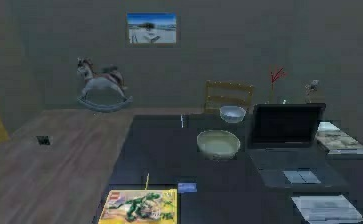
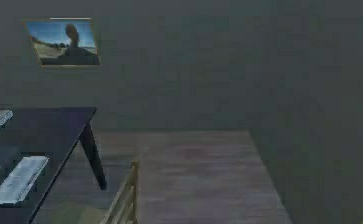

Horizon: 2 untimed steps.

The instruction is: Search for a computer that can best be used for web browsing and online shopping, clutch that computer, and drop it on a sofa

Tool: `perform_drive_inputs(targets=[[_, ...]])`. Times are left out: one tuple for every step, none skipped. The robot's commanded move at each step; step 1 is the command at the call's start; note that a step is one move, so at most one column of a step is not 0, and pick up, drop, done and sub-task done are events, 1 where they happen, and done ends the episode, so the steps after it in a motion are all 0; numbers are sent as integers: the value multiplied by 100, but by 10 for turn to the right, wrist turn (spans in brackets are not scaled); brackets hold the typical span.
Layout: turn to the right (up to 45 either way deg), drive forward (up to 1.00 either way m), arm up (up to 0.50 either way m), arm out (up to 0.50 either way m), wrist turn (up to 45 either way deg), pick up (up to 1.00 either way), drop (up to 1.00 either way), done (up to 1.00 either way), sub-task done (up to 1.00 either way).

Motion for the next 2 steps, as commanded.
perform_drive_inputs(targets=[[-450, 0, 0, 0, 0, 0, 0, 0, 0], [-90, 0, 0, 0, 0, 0, 0, 0, 0]])
